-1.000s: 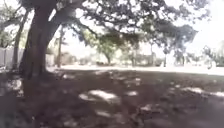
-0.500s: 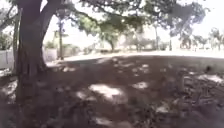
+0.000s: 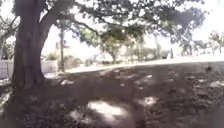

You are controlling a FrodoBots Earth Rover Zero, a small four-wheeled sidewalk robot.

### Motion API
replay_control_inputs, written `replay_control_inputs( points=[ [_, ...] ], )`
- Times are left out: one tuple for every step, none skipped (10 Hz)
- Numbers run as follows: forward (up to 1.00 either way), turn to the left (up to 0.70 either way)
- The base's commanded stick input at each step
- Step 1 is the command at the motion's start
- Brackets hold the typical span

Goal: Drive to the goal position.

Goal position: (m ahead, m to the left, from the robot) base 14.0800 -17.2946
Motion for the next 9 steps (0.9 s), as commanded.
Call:
replay_control_inputs(
  points=[
    [0.7,0.0],
    [0.7,0.0],
    [0.7,0.0],
    [0.7,0.0],
    [0.7,0.0],
    [0.7,0.0],
    [0.7,0.0],
    [0.7,0.0],
    [0.7,0.0]
  ],
)
